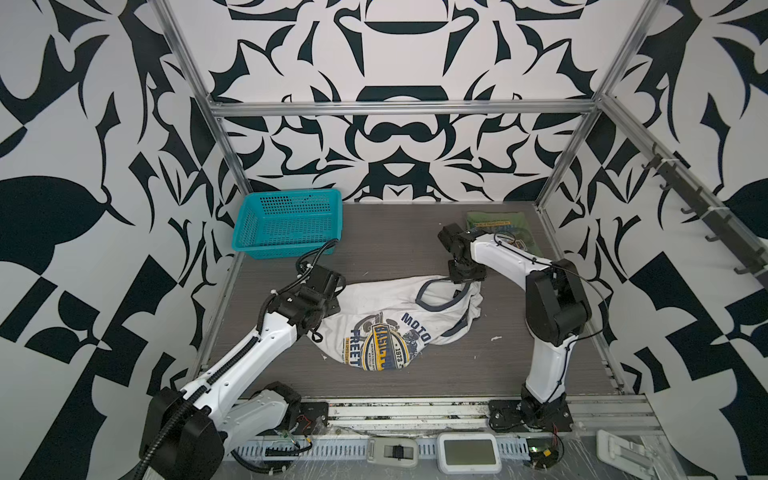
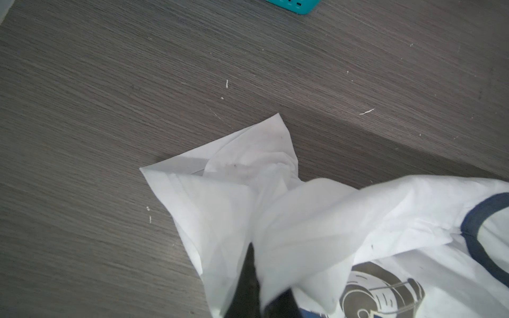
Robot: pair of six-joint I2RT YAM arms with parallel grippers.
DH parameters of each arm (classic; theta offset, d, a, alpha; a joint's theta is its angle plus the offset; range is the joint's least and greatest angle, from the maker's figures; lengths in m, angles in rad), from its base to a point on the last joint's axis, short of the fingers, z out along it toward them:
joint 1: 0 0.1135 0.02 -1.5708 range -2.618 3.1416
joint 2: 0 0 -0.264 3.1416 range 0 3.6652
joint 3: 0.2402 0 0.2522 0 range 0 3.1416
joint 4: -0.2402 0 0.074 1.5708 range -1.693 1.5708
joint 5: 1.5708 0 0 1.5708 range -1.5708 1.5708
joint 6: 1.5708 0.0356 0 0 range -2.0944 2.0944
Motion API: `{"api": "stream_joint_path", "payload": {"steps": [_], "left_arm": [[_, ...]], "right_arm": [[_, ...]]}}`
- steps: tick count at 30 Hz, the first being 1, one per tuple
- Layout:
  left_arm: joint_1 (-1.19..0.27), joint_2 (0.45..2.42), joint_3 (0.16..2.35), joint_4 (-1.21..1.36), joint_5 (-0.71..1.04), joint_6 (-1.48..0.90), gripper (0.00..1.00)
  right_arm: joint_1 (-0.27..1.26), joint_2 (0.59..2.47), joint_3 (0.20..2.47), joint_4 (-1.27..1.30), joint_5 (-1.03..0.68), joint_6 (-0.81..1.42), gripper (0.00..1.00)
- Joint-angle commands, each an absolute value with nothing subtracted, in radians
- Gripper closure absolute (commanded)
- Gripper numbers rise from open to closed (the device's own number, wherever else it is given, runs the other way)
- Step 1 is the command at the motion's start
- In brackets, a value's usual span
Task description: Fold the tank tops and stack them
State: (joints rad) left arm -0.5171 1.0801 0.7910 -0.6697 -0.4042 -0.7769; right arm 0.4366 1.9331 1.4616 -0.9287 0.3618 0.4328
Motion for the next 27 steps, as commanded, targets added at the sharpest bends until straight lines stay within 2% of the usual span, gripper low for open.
{"api": "stream_joint_path", "payload": {"steps": [1,8,18,22,27], "left_arm": [[-0.514,1.082,0.777,-0.678,-0.43,-0.782,1.0],[-0.514,1.095,0.774,-0.676,-0.438,-0.779,1.0],[-0.514,1.086,0.764,-0.681,-0.449,-0.785,1.0],[-0.514,1.08,0.767,-0.69,-0.458,-0.784,1.0],[-0.514,1.061,0.769,-0.701,-0.469,-0.785,1.0]], "right_arm": [[0.46,1.907,1.496,-1.013,0.459,0.437,0.58],[0.475,1.905,1.469,-1.048,0.53,0.455,0.74],[0.477,1.895,1.392,-1.013,0.514,0.458,0.74],[0.476,1.893,1.388,-1.008,0.515,0.46,0.83],[0.467,1.875,1.377,-1.003,0.514,0.457,0.83]]}}
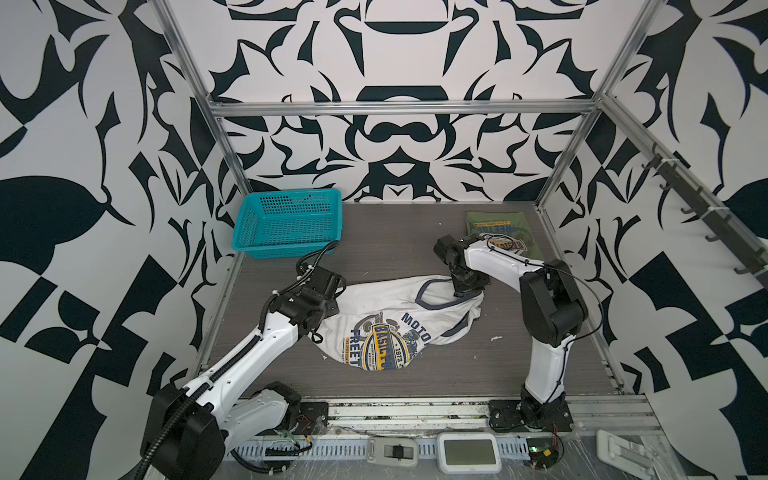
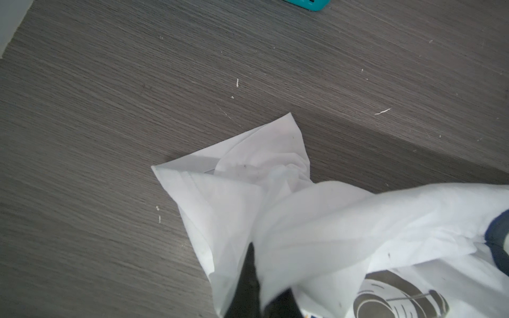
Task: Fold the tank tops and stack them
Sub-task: 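Lift the white tank top with both grippers and stretch it out lengthwise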
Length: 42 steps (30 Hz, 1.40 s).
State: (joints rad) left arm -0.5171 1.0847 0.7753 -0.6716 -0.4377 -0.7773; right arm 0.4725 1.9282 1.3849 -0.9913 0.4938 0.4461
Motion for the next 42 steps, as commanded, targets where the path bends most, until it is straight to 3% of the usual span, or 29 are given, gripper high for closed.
{"api": "stream_joint_path", "payload": {"steps": [1,4,9,13,22,31,34,38,42], "left_arm": [[-0.514,1.059,0.769,-0.7,-0.469,-0.785,1.0],[-0.514,1.051,0.768,-0.701,-0.467,-0.788,1.0],[-0.514,1.05,0.77,-0.708,-0.467,-0.788,1.0],[-0.514,1.049,0.781,-0.723,-0.478,-0.785,1.0],[-0.509,0.968,0.972,-0.793,-0.574,-0.747,1.0],[-0.509,0.703,1.177,-0.711,-0.554,-0.68,1.0],[-0.509,0.667,1.131,-0.712,-0.549,-0.678,1.0],[-0.509,0.791,1.056,-0.845,-0.52,-0.726,1.0],[-0.51,0.9,0.927,-0.86,-0.451,-0.78,1.0]], "right_arm": [[0.463,1.876,1.373,-1.001,0.511,0.458,0.81],[0.443,1.876,1.346,-0.969,0.486,0.457,0.76],[0.417,1.881,1.312,-0.932,0.438,0.453,0.79],[0.417,1.829,1.31,-0.943,0.471,0.459,1.0],[0.417,1.367,1.422,-0.972,0.579,0.383,1.0],[0.417,1.111,1.731,-1.036,0.48,0.332,1.0],[0.417,1.066,1.697,-1.016,0.484,0.33,1.0],[0.405,1.085,1.541,-1.01,0.52,0.37,1.0],[0.33,1.138,1.301,-0.91,0.35,0.423,1.0]]}}
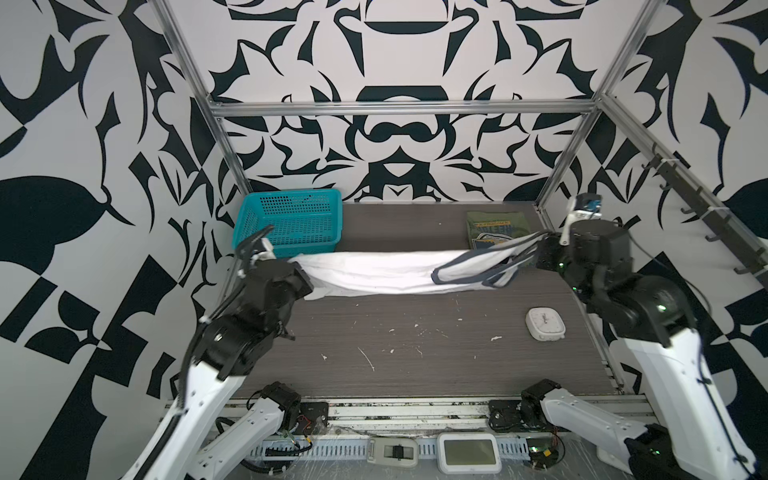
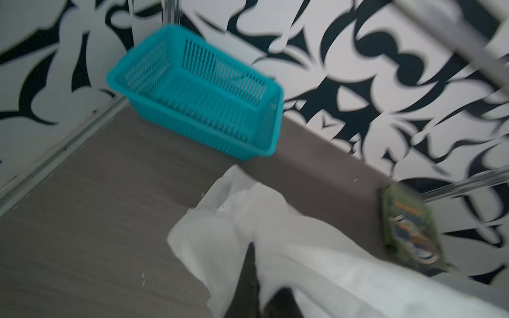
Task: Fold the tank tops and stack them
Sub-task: 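Lift the white tank top with both grippers and stretch it out lengthwise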
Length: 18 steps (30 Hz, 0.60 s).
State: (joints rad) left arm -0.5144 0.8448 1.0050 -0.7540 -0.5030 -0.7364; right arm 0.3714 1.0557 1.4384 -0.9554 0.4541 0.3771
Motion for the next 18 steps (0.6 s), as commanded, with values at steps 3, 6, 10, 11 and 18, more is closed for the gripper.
{"api": "stream_joint_path", "payload": {"steps": [3,6,10,11,18], "left_arm": [[-0.509,0.931,0.841,-0.819,-0.382,-0.793,1.0],[-0.51,0.925,0.769,-0.75,-0.314,-0.796,1.0],[-0.509,0.928,0.722,-0.7,-0.276,-0.788,1.0],[-0.509,0.943,0.725,-0.698,-0.267,-0.78,1.0],[-0.51,1.035,0.767,-0.739,-0.333,-0.77,1.0]], "right_arm": [[0.242,1.204,1.13,-0.792,0.172,0.458,1.0],[0.2,1.296,1.056,-0.732,0.135,0.458,1.0],[0.194,1.394,1.092,-0.752,0.181,0.431,0.51],[0.197,1.394,1.096,-0.746,0.17,0.425,0.48],[0.392,1.313,1.127,-0.79,0.117,0.433,0.41]]}}
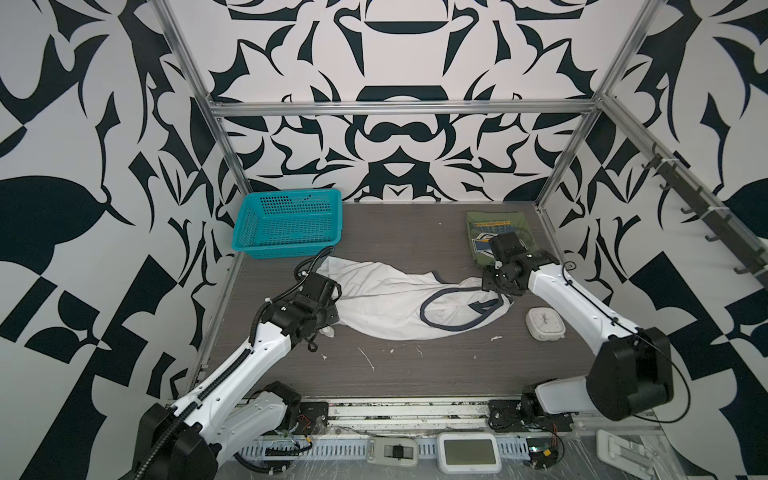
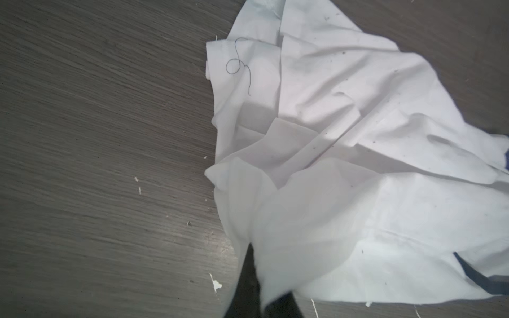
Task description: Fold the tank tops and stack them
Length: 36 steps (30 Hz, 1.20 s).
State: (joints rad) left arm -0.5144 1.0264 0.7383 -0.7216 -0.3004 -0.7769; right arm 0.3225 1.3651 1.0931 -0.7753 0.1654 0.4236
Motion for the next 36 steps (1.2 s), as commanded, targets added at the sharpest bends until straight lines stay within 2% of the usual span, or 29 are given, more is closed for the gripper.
{"api": "stream_joint_path", "payload": {"steps": [1,6,11,26,30,34,36], "left_arm": [[-0.509,1.038,0.767,-0.736,-0.345,-0.77,1.0],[-0.509,1.036,0.764,-0.726,-0.382,-0.772,1.0],[-0.509,1.028,0.766,-0.73,-0.385,-0.761,1.0],[-0.509,1.011,0.736,-0.727,-0.383,-0.78,1.0],[-0.509,1.005,0.737,-0.731,-0.382,-0.779,1.0],[-0.509,1.0,0.733,-0.736,-0.389,-0.782,1.0],[-0.51,0.995,0.728,-0.733,-0.392,-0.785,1.0]], "right_arm": [[0.433,1.301,1.102,-0.764,0.06,0.45,0.43],[0.569,1.337,0.929,-0.503,-0.227,0.577,0.55],[0.607,1.45,0.836,-0.263,-0.32,0.67,0.56],[0.631,1.692,0.888,-0.124,-0.266,0.694,0.57],[0.632,1.728,0.939,-0.135,-0.268,0.687,0.66],[0.632,1.731,0.962,-0.184,-0.236,0.672,0.82],[0.634,1.706,0.963,-0.212,-0.227,0.668,0.93]]}}
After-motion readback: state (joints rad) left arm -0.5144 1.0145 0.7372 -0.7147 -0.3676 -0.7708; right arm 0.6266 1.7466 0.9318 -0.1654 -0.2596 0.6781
